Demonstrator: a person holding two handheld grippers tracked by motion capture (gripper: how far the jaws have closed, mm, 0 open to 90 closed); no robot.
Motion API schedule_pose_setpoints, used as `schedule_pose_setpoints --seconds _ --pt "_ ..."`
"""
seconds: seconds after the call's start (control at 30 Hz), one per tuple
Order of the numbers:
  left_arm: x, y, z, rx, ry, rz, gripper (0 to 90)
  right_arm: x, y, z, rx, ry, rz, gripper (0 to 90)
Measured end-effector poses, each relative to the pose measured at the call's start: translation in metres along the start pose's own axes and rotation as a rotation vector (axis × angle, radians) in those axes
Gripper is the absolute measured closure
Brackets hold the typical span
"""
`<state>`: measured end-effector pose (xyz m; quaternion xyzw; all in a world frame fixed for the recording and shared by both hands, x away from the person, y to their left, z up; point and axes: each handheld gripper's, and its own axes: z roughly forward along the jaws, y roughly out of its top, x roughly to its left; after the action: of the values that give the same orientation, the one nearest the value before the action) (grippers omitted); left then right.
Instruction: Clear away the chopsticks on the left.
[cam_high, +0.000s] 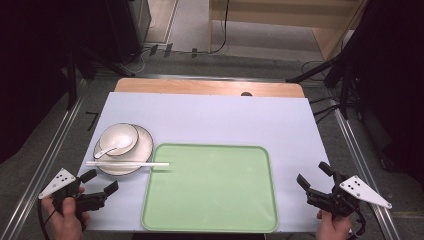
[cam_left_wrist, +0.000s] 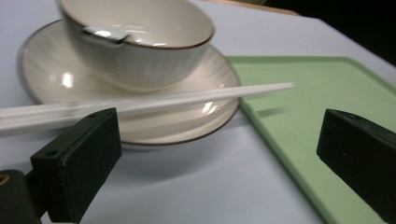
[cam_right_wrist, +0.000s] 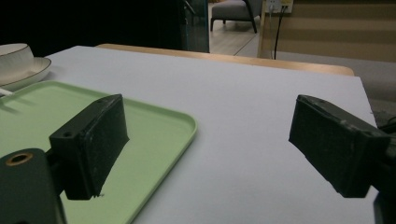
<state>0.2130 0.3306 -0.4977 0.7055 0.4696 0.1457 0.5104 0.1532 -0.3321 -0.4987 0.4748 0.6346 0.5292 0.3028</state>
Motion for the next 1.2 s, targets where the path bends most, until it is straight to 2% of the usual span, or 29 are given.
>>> schedule_pose_setpoints --seconds 0.07,0.1,0.17,0.2,0.27,0.3,0.33,0.37,0.4,0.57,0.63,0.8,0.97,1.13,1.2 --pt "-0.005 0.003 0.003 0.011 -0.015 0.006 0.4 -0.001 -0.001 0.0 0.011 -0.005 0.005 13.2" --pt "-0.009 0.004 0.005 0.02 0.001 0.013 6.9 -0.002 -0.001 -0.001 0.012 -0.01 0.008 13.1" --pt "-0.013 0.005 0.008 0.037 -0.007 0.027 37.6 -0.002 -0.001 -0.001 0.009 -0.012 0.011 13.1" --pt "-0.018 0.006 0.012 0.068 -0.038 0.046 52.9 -0.002 -0.002 -0.002 0.011 -0.015 0.018 13.0" --pt "-0.023 0.006 0.017 0.112 -0.028 0.081 66.9 -0.001 -0.002 0.001 0.022 -0.009 0.016 13.1" --pt "-0.025 0.007 0.021 0.143 -0.019 0.087 72.6 0.0 -0.002 0.003 0.031 -0.003 0.013 13.0" --pt "-0.025 0.007 0.021 0.143 -0.019 0.087 79.2 0.0 -0.002 0.003 0.031 -0.003 0.013 13.0" --pt "-0.028 0.008 0.027 0.168 -0.013 0.093 86.5 0.003 -0.003 0.008 0.062 0.008 0.001 13.0" --pt "-0.029 0.009 0.03 0.176 -0.018 0.09 89.9 0.004 -0.003 0.009 0.066 0.01 -0.003 13.1" --pt "-0.034 0.016 0.044 0.215 0.0 0.101 90.0 0.013 0.001 0.014 0.063 0.012 -0.028 13.1" --pt "-0.033 0.019 0.049 0.216 0.005 0.087 90.0 0.015 0.001 0.016 0.067 0.016 -0.031 13.1" --pt "-0.028 0.022 0.058 0.237 0.028 0.082 90.0 0.015 -0.001 0.019 0.091 0.024 -0.033 13.1" --pt "-0.029 0.028 0.073 0.247 0.047 0.1 90.0 0.015 -0.001 0.017 0.082 0.023 -0.024 13.1" --pt "-0.029 0.032 0.081 0.248 0.048 0.111 90.0 0.015 -0.002 0.019 0.086 0.029 -0.026 13.1" --pt "-0.029 0.035 0.088 0.255 0.067 0.127 90.0 0.016 -0.002 0.02 0.09 0.033 -0.029 13.1"
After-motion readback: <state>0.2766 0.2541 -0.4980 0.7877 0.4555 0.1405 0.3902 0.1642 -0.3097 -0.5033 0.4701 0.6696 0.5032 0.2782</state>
